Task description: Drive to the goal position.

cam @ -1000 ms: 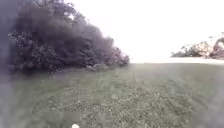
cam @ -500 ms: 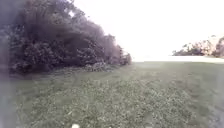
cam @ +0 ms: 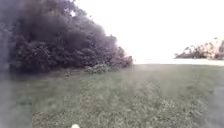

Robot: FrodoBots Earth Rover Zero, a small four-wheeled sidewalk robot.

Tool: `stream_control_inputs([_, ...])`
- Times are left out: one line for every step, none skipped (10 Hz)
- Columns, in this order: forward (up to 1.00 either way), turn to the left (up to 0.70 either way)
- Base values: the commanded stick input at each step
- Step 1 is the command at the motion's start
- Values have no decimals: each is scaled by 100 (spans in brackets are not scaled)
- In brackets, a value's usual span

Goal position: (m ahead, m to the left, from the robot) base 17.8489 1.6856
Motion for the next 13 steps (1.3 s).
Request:
stream_control_inputs([85,-34])
stream_control_inputs([85,-34])
stream_control_inputs([85,-34])
stream_control_inputs([85,-34])
stream_control_inputs([85,-34])
stream_control_inputs([85,-34])
stream_control_inputs([85,-34])
stream_control_inputs([85,-34])
stream_control_inputs([85,-25])
stream_control_inputs([85,-2])
stream_control_inputs([85,2])
stream_control_inputs([85,2])
stream_control_inputs([85,2])
